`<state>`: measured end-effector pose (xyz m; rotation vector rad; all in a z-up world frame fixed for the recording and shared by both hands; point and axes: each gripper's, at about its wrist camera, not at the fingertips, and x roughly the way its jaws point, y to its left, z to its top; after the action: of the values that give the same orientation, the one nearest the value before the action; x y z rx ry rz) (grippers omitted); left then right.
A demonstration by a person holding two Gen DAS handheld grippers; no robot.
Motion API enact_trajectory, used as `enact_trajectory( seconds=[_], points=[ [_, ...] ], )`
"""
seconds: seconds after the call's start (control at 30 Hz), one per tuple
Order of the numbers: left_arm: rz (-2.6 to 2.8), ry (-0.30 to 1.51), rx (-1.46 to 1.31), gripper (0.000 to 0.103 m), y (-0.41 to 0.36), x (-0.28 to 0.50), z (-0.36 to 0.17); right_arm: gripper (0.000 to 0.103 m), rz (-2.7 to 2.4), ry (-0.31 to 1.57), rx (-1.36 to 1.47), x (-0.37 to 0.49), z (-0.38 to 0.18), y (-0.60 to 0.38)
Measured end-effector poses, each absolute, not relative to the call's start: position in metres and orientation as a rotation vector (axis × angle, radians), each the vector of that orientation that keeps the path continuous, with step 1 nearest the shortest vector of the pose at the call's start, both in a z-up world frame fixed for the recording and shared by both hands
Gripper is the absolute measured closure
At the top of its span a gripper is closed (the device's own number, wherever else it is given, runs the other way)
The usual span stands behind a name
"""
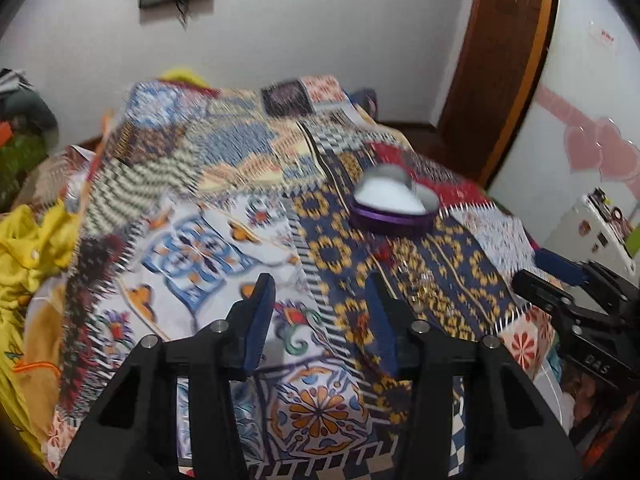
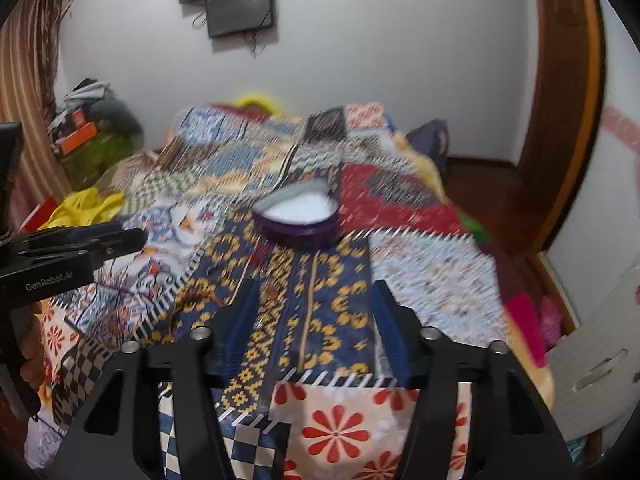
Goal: Organize jewelry
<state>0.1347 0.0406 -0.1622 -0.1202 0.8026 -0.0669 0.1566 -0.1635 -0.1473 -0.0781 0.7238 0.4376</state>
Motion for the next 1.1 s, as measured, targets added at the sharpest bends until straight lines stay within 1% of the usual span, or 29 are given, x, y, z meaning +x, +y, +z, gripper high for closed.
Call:
enact_trajectory(
  seconds=[0.13, 0.2, 0.43, 0.5, 0.6, 0.67, 0.7, 0.73, 0.8, 0.83, 1.1],
  points=[
    [-0.129, 0.866, -0.123, 0.068, 0.034, 0.142, -0.177, 0.065, 0.489, 0.77, -0.081, 0.162, -0.161, -0.155],
    [-0.148, 0.887, -0.113, 0.074, 0.03, 0.144, -0.183, 0.068, 0.516, 0.793, -0.089, 0.164, -0.167, -0.149],
    [-0.207, 0.944, -0.07, 0.078, 0.017, 0.15, -0.2, 0.077, 0.577, 0.849, -0.115, 0.169, -0.183, -0.135],
    [-0.214, 0.962, -0.066, 0.081, 0.016, 0.152, -0.206, 0.08, 0.587, 0.865, -0.121, 0.171, -0.188, -0.132],
    [-0.217, 0.968, -0.07, 0.081, 0.015, 0.152, -0.211, 0.084, 0.601, 0.879, -0.122, 0.174, -0.193, -0.129],
    [-0.22, 0.967, -0.076, 0.082, 0.016, 0.152, -0.212, 0.091, 0.605, 0.879, -0.128, 0.174, -0.194, -0.127],
    [-0.222, 0.967, -0.082, 0.083, 0.015, 0.152, -0.213, 0.093, 0.608, 0.879, -0.135, 0.174, -0.194, -0.126],
    [-0.224, 0.968, -0.083, 0.084, 0.015, 0.152, -0.213, 0.093, 0.609, 0.879, -0.142, 0.174, -0.195, -0.125],
    [-0.219, 0.969, -0.074, 0.096, 0.014, 0.152, -0.215, 0.093, 0.606, 0.876, -0.153, 0.174, -0.195, -0.124],
    [-0.22, 0.97, -0.072, 0.098, 0.013, 0.152, -0.215, 0.093, 0.605, 0.874, -0.154, 0.174, -0.195, -0.124],
    [-0.22, 0.949, -0.074, 0.099, 0.011, 0.147, -0.208, 0.093, 0.582, 0.849, -0.13, 0.171, -0.182, -0.132]
  ],
)
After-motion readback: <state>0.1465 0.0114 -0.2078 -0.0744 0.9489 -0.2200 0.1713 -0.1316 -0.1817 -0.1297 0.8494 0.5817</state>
